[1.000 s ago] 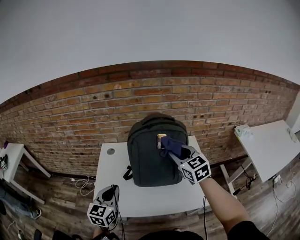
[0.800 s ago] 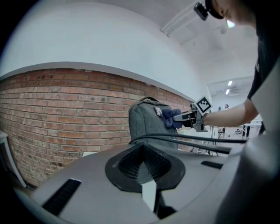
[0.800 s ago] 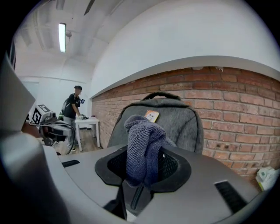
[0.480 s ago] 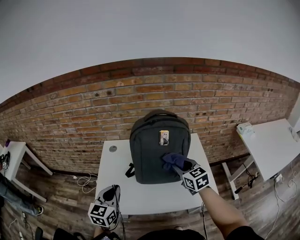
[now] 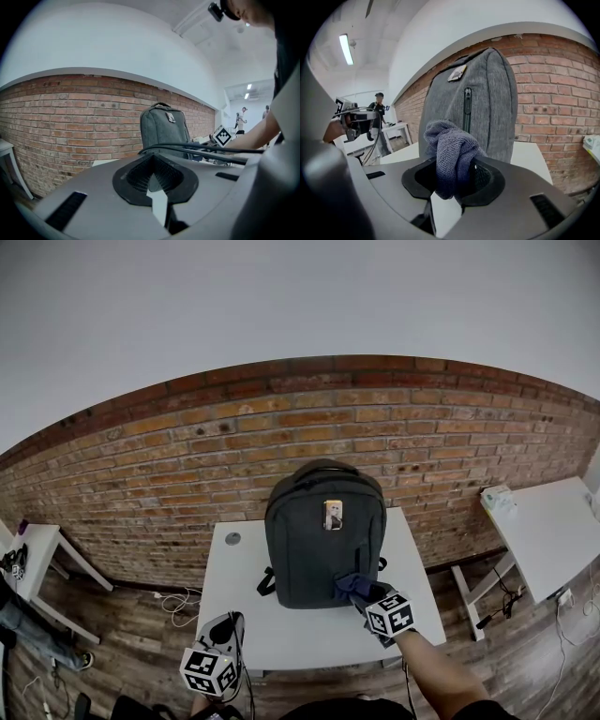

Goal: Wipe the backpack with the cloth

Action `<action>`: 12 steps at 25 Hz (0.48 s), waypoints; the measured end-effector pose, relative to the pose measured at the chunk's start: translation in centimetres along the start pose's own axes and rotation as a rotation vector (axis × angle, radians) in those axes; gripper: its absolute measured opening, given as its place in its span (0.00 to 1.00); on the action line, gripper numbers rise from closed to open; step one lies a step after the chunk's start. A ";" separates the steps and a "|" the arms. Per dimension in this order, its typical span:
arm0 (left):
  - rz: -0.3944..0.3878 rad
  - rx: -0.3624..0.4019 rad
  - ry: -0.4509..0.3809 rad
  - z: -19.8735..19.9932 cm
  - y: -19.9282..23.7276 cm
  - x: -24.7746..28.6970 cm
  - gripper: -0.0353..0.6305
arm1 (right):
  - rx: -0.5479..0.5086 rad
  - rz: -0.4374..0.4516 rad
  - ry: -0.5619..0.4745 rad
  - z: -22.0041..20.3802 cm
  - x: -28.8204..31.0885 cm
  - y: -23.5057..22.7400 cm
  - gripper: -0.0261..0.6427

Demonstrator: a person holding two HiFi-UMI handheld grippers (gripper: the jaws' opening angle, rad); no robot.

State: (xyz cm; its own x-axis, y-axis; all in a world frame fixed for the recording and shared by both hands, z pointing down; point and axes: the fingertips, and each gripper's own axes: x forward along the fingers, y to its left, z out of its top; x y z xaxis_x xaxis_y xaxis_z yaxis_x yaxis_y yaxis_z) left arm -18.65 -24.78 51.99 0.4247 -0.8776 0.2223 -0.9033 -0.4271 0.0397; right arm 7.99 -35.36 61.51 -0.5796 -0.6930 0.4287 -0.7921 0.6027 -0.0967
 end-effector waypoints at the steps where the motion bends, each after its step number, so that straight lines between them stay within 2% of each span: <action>1: 0.002 0.001 -0.001 0.0 0.0 0.0 0.05 | 0.007 0.001 0.013 -0.9 0.1 -0.1 0.21; 8: 0.014 0.003 -0.004 0.2 0.1 -0.2 0.05 | -0.003 -0.023 0.156 -6.9 0.9 -0.7 0.21; 12: 0.008 0.009 -0.009 0.7 -0.3 -0.2 0.05 | 0.039 -0.049 0.238 -10.4 1.2 -1.6 0.21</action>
State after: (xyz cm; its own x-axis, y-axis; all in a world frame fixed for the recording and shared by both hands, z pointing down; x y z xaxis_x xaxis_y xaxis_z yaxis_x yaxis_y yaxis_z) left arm -18.44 -24.61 51.23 0.4179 -0.8831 0.2135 -0.9062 -0.4217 0.0293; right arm 10.53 -33.01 71.56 -0.4829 -0.6052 0.6329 -0.8273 0.5523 -0.1032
